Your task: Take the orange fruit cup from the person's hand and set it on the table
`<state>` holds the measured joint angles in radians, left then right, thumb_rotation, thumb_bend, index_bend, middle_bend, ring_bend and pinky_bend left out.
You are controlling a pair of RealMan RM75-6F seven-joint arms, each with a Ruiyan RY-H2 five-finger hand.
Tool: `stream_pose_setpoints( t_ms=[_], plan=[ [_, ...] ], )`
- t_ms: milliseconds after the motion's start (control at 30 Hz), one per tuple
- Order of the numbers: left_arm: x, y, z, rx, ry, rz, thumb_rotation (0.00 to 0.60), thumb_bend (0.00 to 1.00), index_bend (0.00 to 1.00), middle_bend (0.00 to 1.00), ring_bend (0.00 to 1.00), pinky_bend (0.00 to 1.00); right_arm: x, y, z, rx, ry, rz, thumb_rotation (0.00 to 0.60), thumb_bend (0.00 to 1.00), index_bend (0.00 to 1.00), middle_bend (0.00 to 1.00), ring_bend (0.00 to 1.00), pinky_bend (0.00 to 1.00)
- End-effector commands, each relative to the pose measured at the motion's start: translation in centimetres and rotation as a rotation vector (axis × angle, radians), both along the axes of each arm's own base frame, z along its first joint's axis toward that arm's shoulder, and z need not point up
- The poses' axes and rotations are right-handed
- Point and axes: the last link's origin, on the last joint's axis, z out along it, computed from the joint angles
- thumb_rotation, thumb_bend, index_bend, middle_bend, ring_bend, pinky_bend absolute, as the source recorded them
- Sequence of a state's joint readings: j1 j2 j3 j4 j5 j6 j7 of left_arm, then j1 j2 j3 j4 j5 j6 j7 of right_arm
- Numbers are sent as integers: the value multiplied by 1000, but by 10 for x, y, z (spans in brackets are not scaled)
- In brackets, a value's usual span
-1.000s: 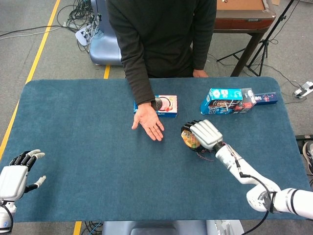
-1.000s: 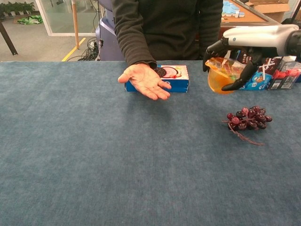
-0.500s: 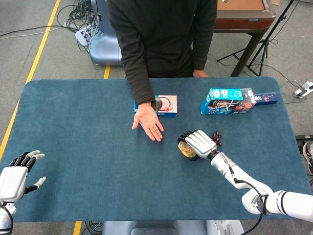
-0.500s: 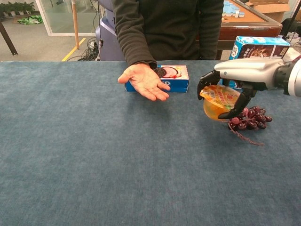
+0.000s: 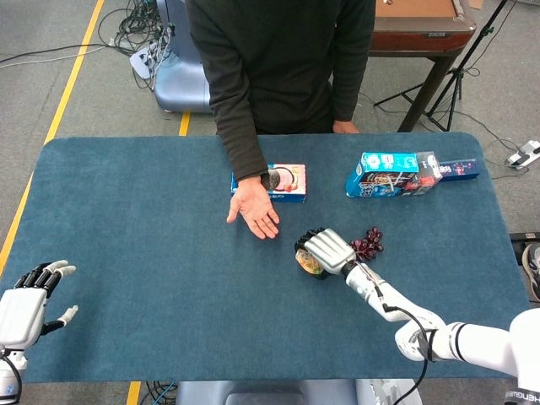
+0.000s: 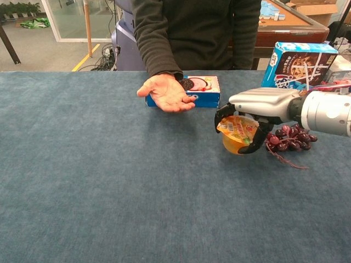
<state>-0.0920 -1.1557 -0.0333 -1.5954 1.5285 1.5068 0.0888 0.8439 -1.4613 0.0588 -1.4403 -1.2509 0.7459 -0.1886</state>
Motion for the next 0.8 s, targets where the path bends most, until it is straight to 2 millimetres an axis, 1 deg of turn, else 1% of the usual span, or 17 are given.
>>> stream_pose_setpoints(
  t_ms=[33, 100, 133, 267, 367, 500, 633, 800],
  plan=[
    [-1, 0, 0, 1, 0, 1, 600, 200, 274, 219, 175, 253, 1, -1, -5, 11, 8, -6, 600, 317, 202, 233, 116, 195],
    [-2, -1, 0, 0, 1, 3, 600, 200, 274, 219, 175, 253, 0, -2, -7, 19, 19, -9, 600, 307, 151, 204, 91, 173],
    [-2, -1, 0, -2, 0, 4, 600, 200, 274, 219, 175, 253, 0, -2, -8, 20, 24, -9, 600, 306, 144, 198, 86, 169],
    [-2, -1, 0, -2, -3, -1, 600, 200, 273, 219, 175, 253, 2, -1, -7, 21, 25, -8, 600, 292, 3, 97, 11, 92],
    [-3, -1, 0, -3, -4, -1, 600, 200, 272, 219, 176, 253, 5, -1, -1, 10, 1, -7, 600, 265, 0, 45, 0, 65],
    [-3, 0, 0, -5, -4, -3, 600, 200, 271, 219, 176, 253, 9, -2, 14, -24, -32, 3, 600, 257, 0, 21, 0, 51],
    [-2, 1, 0, -6, -2, -6, 600, 200, 271, 218, 176, 253, 8, -1, 32, -63, -47, 9, 600, 256, 0, 34, 0, 51],
    [-2, 3, 1, -6, 1, -5, 600, 200, 271, 218, 176, 253, -1, 3, 63, -145, -48, 2, 600, 257, 0, 88, 0, 51]
  ],
)
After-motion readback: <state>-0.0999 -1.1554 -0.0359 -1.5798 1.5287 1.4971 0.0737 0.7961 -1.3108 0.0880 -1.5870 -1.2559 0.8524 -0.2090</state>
